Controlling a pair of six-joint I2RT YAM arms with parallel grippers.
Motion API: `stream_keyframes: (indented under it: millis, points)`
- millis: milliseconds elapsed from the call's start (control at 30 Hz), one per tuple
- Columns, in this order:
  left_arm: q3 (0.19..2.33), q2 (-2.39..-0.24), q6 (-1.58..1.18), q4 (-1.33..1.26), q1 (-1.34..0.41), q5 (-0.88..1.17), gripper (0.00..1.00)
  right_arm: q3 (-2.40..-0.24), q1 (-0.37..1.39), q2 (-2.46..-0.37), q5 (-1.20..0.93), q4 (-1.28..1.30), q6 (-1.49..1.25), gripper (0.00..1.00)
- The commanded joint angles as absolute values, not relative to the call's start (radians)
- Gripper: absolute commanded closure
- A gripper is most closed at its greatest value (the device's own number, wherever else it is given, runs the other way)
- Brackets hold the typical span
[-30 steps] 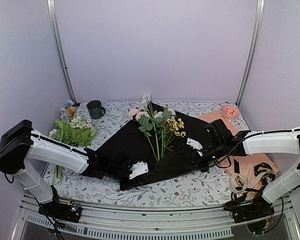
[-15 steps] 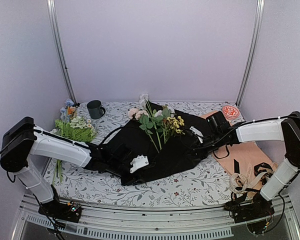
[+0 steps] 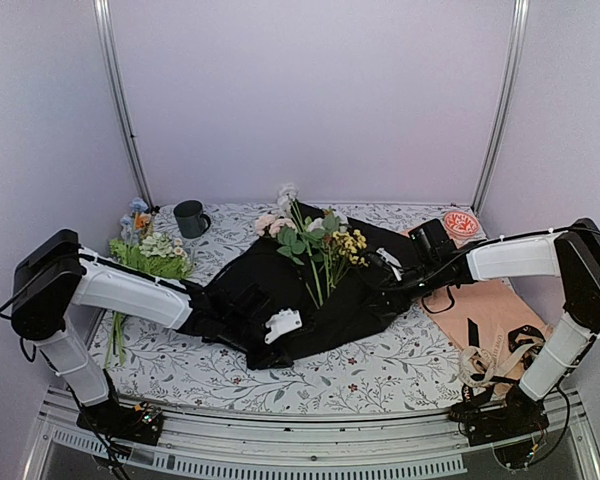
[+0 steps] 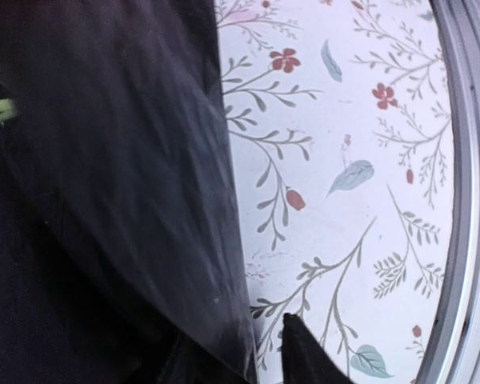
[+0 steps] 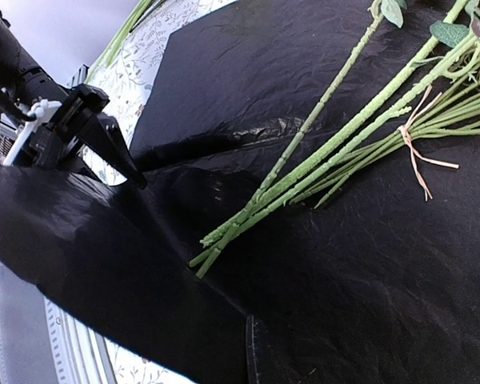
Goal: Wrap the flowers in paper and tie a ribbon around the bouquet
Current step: Fold the bottom corner of the flattened wrapping paper at the center of the board.
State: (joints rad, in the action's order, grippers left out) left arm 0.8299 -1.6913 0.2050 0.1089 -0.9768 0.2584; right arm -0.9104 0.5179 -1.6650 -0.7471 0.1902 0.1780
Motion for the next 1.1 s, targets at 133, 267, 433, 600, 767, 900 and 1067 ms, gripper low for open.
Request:
stream_keyframes:
  millis: [133, 267, 433, 600, 767, 900, 1067]
  points:
    - [0.87, -1.711, 0.186, 0.155, -0.966, 0.274, 1.0, -0.895, 0.523, -1.648, -0.784, 0.222, 0.085, 1.0]
    - [0.903, -1.674, 0.17, 0.266, -0.966, 0.24, 1.0, -0.86, 0.562, -1.607, -0.785, 0.268, 0.046, 1.0]
    - [0.919, -1.606, 0.164, 0.428, -0.966, 0.278, 1.0, -0.804, 0.614, -1.511, -0.84, 0.332, -0.058, 0.99]
    - [0.907, -1.544, 0.157, 0.504, -0.972, 0.338, 1.0, -0.747, 0.709, -1.441, -0.868, 0.365, -0.126, 1.0]
    - [0.908, -1.513, 0.211, 0.529, -0.961, 0.298, 1.0, -0.766, 0.716, -1.412, -0.867, 0.367, -0.139, 1.0]
    - [0.931, -1.57, 0.266, 0.532, -0.905, 0.302, 1.0, -0.847, 0.674, -1.5, -0.866, 0.347, -0.078, 1.0]
    - [0.966, -1.64, 0.304, 0.527, -0.873, 0.277, 0.78, -0.912, 0.637, -1.645, -0.858, 0.344, -0.021, 1.0]
